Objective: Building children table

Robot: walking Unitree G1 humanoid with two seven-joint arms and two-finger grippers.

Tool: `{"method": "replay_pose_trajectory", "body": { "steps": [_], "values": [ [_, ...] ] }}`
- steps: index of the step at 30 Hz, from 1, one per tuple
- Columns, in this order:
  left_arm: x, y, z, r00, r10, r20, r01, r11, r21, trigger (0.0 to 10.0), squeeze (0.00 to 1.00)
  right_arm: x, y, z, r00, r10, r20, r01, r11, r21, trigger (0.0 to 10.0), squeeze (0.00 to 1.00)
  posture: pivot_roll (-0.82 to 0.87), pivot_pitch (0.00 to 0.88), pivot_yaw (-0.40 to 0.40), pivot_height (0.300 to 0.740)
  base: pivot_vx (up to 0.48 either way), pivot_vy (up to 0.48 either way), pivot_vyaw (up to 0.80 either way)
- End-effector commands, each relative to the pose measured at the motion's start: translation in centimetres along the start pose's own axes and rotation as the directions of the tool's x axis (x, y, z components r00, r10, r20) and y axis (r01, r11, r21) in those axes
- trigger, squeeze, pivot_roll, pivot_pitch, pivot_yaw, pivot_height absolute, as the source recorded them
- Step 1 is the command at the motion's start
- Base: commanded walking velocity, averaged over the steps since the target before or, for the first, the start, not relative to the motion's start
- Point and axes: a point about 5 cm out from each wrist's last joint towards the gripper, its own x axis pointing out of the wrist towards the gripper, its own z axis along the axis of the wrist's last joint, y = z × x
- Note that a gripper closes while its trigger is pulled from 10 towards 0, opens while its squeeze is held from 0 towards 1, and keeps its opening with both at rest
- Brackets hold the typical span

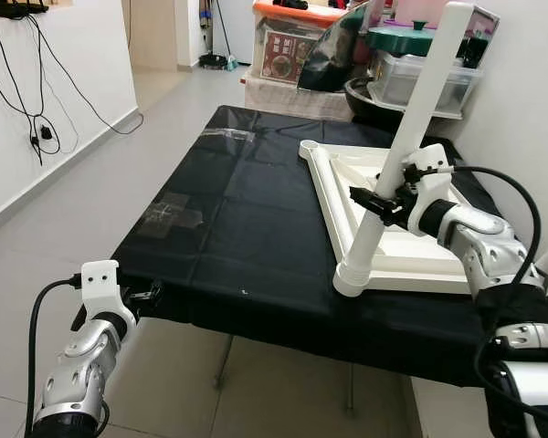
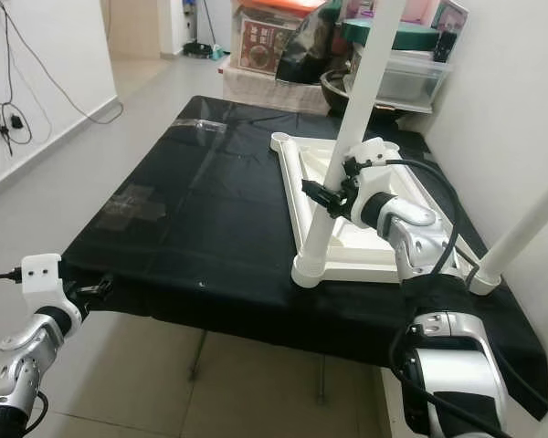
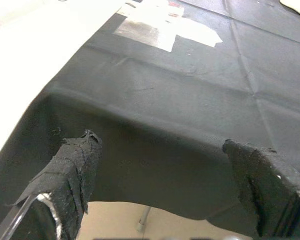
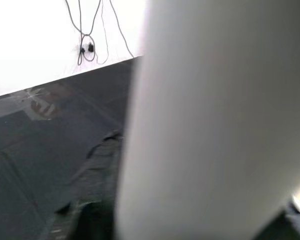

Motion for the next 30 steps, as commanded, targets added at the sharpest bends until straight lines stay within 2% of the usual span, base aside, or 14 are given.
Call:
{"method": "replay_pose_trajectory", "body": {
  "steps": [1,3,4,7,11,14,17,18,20,21,23,24,29,30],
  "values": [
    [-0.2,0.1,-0.6,1.000,0.005,-0.016,-0.005,1.000,0.005,10.0,0.00,-0.5,-1.5,-1.2,0.983,-0.175,-0.048,0.178,0.983,0.053,0.0,0.00,0.09,0.000,-0.135,0.740,0.000,0.000,0.00],
    [-0.5,0.1,-0.9,1.000,0.007,-0.019,-0.007,1.000,0.003,10.0,0.00,-1.0,-2.8,-3.0,0.877,-0.462,-0.132,0.479,0.863,0.161,0.0,0.00,0.09,0.000,-0.137,0.740,0.000,0.000,0.00],
    [-0.5,0.1,-0.9,1.000,0.007,-0.019,-0.007,1.000,0.003,10.0,0.00,-1.0,-2.8,-3.0,0.877,-0.462,-0.132,0.479,0.863,0.161,0.0,0.00,0.09,0.000,-0.137,0.740,0.000,0.000,0.00],
    [-0.6,0.0,-1.2,1.000,0.007,-0.025,-0.007,1.000,0.002,10.0,0.00,-2.2,-2.2,-5.9,0.688,-0.678,-0.260,0.726,0.640,0.251,0.0,0.00,0.09,0.000,-0.135,0.740,0.000,0.000,0.00],
    [-0.5,0.0,-1.2,1.000,0.005,-0.026,-0.005,1.000,0.002,10.0,0.00,-2.6,-1.0,-6.5,0.635,-0.719,-0.281,0.772,0.584,0.250,0.0,0.00,0.09,0.000,-0.127,0.740,0.000,0.000,0.00],
    [-0.3,-0.1,-0.9,1.000,0.001,-0.024,0.000,1.000,0.005,10.0,0.00,-2.9,3.0,-6.9,0.587,-0.758,-0.283,0.809,0.534,0.247,0.0,0.00,0.09,0.000,-0.121,0.740,0.000,0.000,0.00],
    [-0.2,-0.2,-0.7,1.000,-0.005,-0.023,0.005,1.000,0.003,10.0,0.00,-1.8,6.7,-6.4,0.664,-0.697,-0.271,0.747,0.602,0.281,0.0,0.00,0.08,0.000,-0.108,0.740,0.000,0.000,0.00],
    [-0.1,-0.3,-0.7,1.000,-0.010,-0.024,0.010,1.000,0.003,10.0,0.00,-1.0,7.6,-6.0,0.719,-0.646,-0.256,0.695,0.657,0.293,10.0,0.00,0.08,0.000,-0.106,0.740,0.000,0.000,0.00],
    [-0.1,-0.4,-0.8,1.000,-0.014,-0.025,0.014,1.000,0.004,10.0,0.00,-0.5,8.1,-5.7,0.743,-0.620,-0.251,0.669,0.681,0.298,10.0,0.00,0.07,0.000,-0.107,0.740,0.000,0.000,0.00],
    [0.0,-0.5,-0.8,1.000,-0.017,-0.026,0.017,1.000,0.004,10.0,0.00,-0.1,8.3,-4.7,0.773,-0.602,-0.201,0.633,0.708,0.313,10.0,0.29,0.07,0.000,-0.105,0.740,0.000,0.000,0.00],
    [0.0,-0.5,-0.8,1.000,-0.017,-0.026,0.017,1.000,0.004,10.0,0.00,-0.1,8.3,-4.7,0.773,-0.602,-0.201,0.633,0.708,0.313,10.0,0.29,0.07,0.000,-0.105,0.740,0.000,0.000,0.00],
    [0.0,-0.5,-0.8,1.000,-0.018,-0.025,0.018,1.000,0.003,10.0,0.00,0.0,8.2,-3.6,0.800,-0.582,-0.145,0.594,0.734,0.329,10.0,1.00,0.07,0.000,-0.108,0.740,0.000,0.000,0.00],
    [0.0,-0.5,-0.8,1.000,-0.017,-0.023,0.017,1.000,0.000,10.0,0.00,-0.2,7.6,-0.8,0.877,-0.481,-0.021,0.458,0.820,0.342,10.0,1.00,0.06,0.000,-0.104,0.740,0.000,0.000,0.00],
    [0.0,-0.5,-0.9,1.000,-0.018,-0.025,0.018,1.000,-0.001,10.0,0.00,-0.4,7.6,-0.2,0.921,-0.390,0.011,0.361,0.862,0.355,10.0,0.00,0.06,0.000,-0.102,0.740,0.000,0.000,0.00]
  ]
}}
